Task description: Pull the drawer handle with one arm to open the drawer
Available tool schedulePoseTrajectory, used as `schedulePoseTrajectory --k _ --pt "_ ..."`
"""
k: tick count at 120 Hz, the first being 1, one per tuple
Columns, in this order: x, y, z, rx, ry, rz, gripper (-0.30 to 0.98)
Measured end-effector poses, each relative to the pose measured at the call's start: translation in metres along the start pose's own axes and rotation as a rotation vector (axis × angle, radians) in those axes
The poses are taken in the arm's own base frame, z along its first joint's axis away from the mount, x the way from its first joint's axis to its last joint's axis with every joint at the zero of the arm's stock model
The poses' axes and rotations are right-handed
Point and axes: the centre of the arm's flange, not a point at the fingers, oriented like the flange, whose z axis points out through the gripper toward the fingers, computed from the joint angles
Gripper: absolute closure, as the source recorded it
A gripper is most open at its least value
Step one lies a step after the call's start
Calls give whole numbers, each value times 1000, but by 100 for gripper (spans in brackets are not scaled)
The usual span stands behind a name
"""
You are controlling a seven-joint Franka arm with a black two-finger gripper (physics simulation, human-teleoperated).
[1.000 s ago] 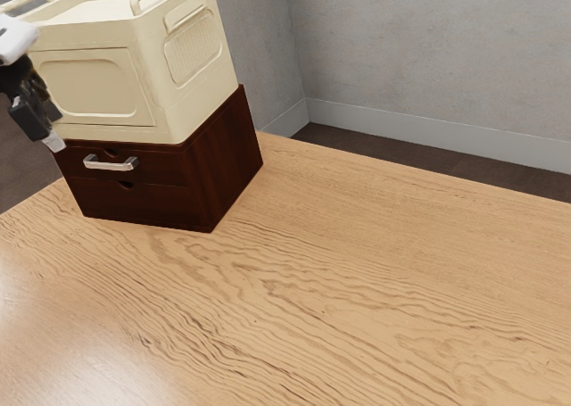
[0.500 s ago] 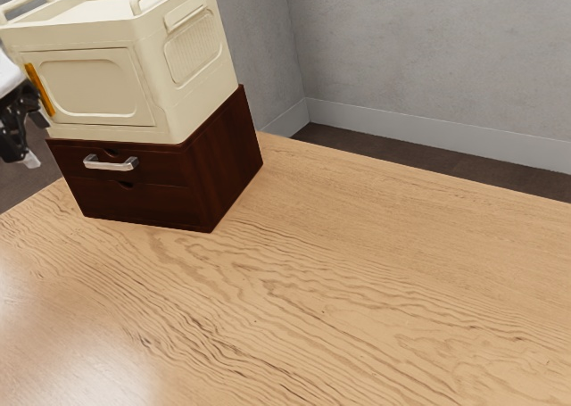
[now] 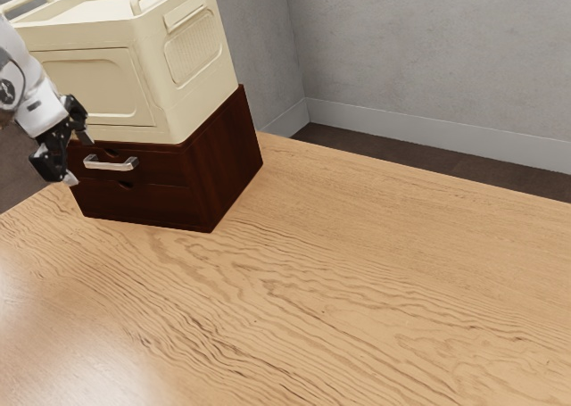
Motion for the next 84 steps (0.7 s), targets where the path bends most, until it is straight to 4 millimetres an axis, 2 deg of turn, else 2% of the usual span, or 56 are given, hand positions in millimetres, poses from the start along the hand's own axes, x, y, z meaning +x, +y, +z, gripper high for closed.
schedulePoseTrajectory --k 9,17,24,40,48,54,69,84 --pt "13 -3 3 29 -1 43 3" --pt "7 -4 4 50 -11 52 3" --pt "-12 -3 6 61 -25 35 3" --pt "-69 5 10 81 -64 -31 7" --pt "-85 5 20 83 -80 -48 11" --pt "-82 2 26 87 -80 -40 13" --pt "-53 -6 28 114 -50 3 16" --pt "-51 -7 32 123 -33 0 19"
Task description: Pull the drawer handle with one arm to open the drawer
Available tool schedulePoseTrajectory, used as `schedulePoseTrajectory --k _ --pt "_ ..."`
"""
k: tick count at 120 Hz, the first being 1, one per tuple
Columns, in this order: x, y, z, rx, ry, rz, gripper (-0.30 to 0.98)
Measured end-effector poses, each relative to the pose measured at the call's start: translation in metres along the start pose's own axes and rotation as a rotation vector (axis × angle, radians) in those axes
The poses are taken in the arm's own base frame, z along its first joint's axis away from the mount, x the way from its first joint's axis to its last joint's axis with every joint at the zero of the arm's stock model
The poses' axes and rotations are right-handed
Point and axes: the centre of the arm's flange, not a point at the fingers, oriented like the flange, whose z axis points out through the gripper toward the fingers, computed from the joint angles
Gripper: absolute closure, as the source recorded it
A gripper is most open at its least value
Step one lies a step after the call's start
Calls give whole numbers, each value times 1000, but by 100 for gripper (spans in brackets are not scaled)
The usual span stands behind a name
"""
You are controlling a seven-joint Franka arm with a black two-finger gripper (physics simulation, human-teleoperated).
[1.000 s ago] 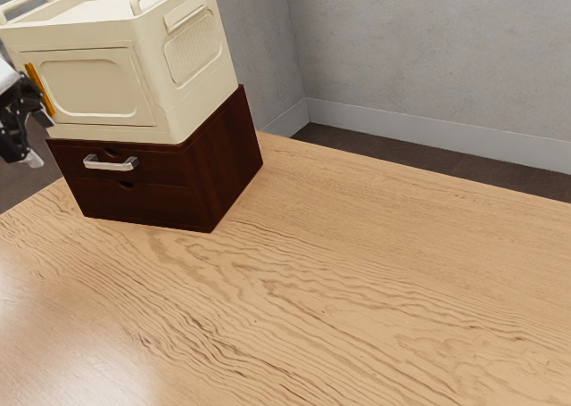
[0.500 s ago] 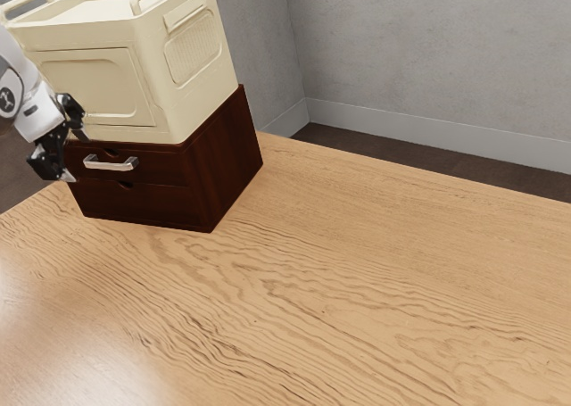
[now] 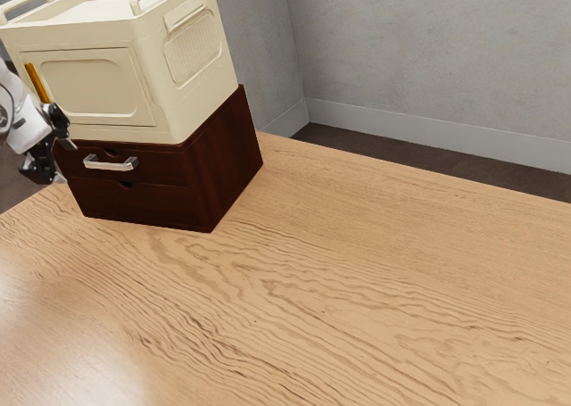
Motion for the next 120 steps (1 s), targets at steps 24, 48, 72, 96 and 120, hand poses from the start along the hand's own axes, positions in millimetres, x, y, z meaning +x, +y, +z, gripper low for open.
schedulePoseTrajectory --k 24,48,72,96,120 --pt "11 0 5 2 25 11 23" --pt "19 1 14 -7 36 23 26" --pt "23 -1 30 -21 35 27 27" --pt "26 -7 33 -5 35 21 28" --pt "29 -15 39 3 33 16 29"
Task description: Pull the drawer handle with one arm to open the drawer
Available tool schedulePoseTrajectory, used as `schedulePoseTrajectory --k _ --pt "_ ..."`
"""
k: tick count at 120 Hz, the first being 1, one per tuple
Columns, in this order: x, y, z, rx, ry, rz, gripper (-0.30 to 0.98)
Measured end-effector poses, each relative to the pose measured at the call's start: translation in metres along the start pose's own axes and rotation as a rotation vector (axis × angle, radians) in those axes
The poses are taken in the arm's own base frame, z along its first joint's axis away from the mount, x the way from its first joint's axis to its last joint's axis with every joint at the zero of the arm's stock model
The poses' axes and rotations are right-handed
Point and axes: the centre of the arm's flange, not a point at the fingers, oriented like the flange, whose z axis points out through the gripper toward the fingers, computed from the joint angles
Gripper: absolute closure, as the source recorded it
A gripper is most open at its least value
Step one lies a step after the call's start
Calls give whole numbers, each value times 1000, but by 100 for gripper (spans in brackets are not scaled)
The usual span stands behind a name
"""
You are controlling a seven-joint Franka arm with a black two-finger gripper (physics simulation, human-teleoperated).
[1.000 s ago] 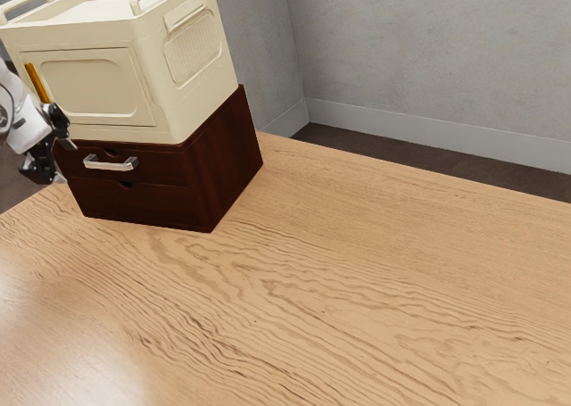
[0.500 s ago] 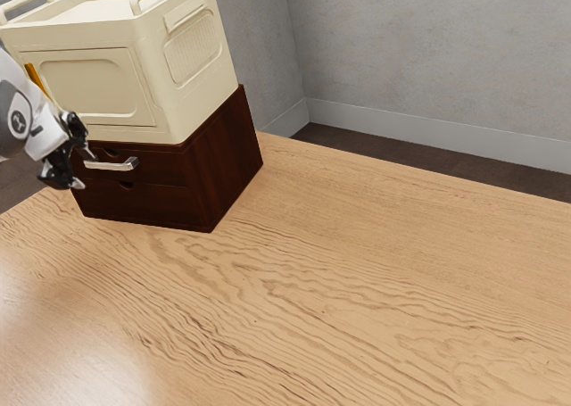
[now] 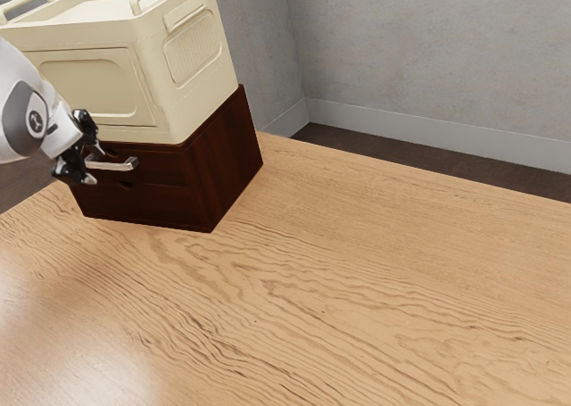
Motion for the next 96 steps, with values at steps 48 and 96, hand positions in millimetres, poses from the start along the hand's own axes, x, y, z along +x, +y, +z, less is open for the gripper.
schedulePoseTrajectory --k 48,96 --pt "4 -3 14 -9 10 -14 34" --pt "0 -2 12 -3 22 -32 53"
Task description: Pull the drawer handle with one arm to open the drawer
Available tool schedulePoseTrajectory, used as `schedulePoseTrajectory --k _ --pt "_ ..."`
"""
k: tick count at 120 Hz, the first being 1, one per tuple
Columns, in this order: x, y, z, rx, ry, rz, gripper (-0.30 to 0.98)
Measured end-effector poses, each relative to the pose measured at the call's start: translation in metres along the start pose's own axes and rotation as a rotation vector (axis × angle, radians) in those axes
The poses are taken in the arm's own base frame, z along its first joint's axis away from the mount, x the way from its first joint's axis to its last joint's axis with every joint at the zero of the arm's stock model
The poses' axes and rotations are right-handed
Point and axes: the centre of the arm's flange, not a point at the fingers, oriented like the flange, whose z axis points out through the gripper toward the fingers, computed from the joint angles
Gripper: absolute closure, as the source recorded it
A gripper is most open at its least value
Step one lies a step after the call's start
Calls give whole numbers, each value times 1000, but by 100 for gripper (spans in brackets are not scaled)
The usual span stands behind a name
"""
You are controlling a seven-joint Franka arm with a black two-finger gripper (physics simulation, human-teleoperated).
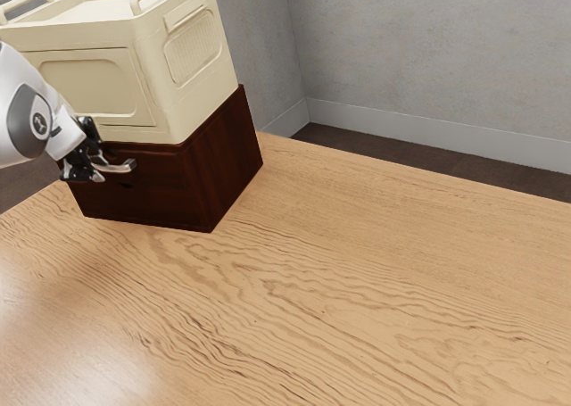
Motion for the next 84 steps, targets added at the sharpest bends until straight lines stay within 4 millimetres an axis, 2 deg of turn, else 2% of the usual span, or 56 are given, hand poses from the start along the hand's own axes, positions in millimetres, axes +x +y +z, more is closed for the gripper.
schedulePoseTrajectory --k 20,36,84 --pt "-4 2 -2 0 8 -12 58" --pt "-9 11 -15 3 26 -24 61" --pt "-15 30 -12 -31 42 -33 58"
